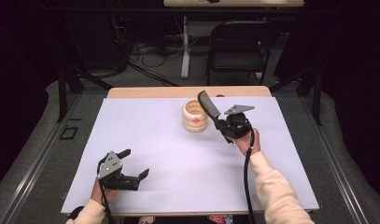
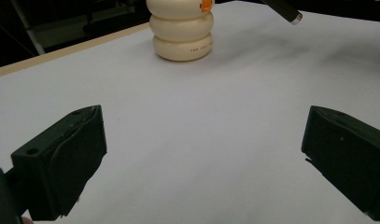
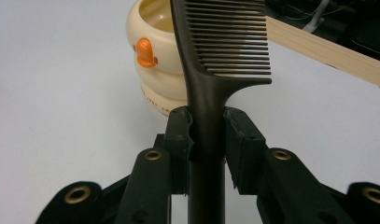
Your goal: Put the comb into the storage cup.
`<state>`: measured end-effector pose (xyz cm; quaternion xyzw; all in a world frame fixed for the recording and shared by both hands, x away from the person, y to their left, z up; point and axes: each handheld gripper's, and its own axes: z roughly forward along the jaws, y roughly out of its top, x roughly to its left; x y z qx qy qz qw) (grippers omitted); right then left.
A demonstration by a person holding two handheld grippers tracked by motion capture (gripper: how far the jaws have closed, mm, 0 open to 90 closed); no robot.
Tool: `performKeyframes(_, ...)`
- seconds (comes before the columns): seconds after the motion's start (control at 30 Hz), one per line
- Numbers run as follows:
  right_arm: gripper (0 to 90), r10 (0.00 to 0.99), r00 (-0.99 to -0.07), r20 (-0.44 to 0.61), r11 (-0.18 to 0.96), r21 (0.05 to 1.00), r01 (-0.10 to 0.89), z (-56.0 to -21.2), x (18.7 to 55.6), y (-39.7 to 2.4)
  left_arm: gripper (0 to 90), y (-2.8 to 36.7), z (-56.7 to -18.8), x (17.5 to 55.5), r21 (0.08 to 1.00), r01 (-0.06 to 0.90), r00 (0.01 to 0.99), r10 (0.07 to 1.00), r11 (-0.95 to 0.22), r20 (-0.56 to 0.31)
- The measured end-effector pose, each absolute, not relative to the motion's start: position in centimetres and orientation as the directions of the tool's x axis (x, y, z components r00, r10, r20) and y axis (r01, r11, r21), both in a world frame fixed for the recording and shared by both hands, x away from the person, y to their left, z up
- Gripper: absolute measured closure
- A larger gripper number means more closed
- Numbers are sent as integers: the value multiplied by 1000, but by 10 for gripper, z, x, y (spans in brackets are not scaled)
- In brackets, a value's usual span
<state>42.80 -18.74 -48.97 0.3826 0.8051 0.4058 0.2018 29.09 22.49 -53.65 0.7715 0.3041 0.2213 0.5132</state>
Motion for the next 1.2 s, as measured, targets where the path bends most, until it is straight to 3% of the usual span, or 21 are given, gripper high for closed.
performKeyframes(1.2,720,767,-642,-1,343,846,409,-473,435,-172,2,226,-536,291,928,245,714,700,-282,25)
